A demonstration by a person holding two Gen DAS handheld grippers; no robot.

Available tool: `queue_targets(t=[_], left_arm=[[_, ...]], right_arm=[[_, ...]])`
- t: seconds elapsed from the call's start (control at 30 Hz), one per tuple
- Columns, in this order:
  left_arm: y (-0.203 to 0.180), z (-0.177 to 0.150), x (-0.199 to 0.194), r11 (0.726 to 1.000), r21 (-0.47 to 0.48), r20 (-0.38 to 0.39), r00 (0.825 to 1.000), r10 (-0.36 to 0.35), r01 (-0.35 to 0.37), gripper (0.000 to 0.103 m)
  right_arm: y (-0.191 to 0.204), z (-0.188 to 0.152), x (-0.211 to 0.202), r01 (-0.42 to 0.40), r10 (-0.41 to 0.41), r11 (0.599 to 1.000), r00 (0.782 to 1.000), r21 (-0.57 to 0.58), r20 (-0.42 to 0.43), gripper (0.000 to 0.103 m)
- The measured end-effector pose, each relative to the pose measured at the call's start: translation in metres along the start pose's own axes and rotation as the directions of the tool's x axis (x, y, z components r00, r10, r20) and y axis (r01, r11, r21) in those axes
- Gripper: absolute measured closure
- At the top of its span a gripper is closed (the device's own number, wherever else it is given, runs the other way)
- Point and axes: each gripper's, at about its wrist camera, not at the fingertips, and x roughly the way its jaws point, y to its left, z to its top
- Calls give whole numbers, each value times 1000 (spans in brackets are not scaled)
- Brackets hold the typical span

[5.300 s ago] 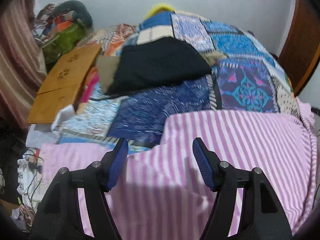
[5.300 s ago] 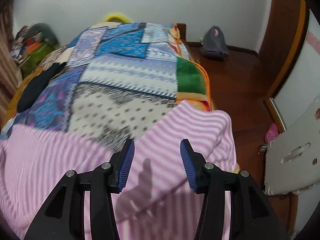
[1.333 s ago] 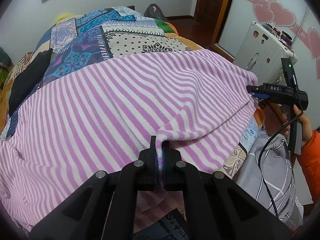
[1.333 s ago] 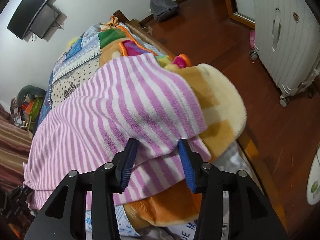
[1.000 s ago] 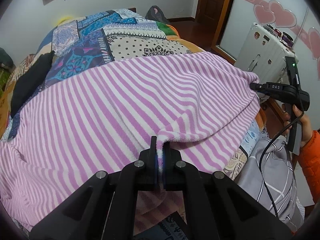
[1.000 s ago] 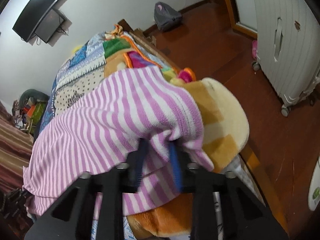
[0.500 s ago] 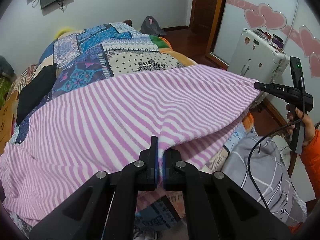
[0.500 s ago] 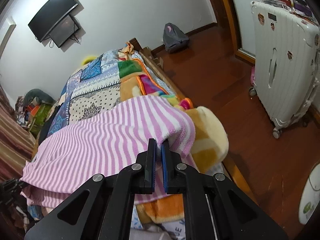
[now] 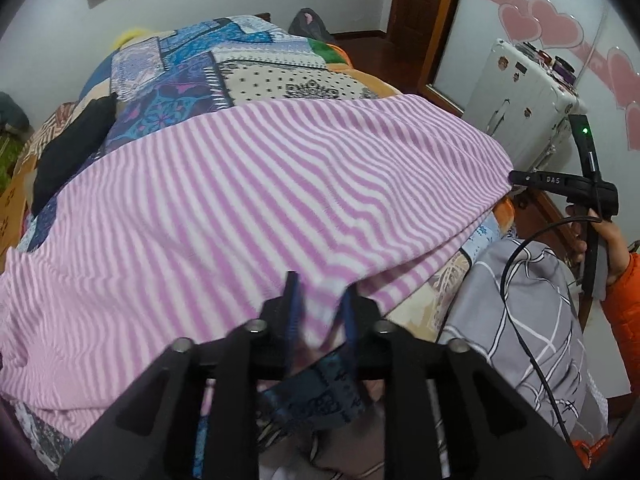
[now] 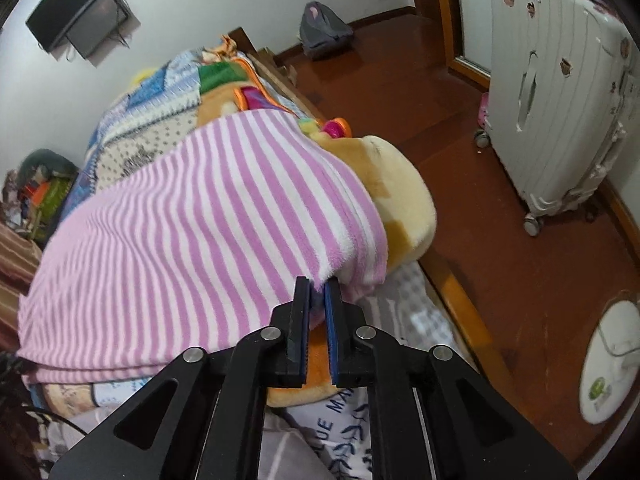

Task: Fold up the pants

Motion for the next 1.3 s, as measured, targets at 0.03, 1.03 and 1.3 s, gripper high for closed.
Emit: queue_targets(t=[0.03,1.03,1.3], left_arm=[[4,-2,-5,1000,-8,7,1000,1,-1,76],[343,-69,-133,759,-552,67,889,453,-345,59],[441,-86,-100,696,-631,-35,909,415,-342,55]], right_arm=[[1,3,-5,11,-11,1000,1000,-8,3,95],[322,34,-52,-185,324,746,940,-640,106,56],[424,10,20,-280,347,576,934,-768,-80,47]])
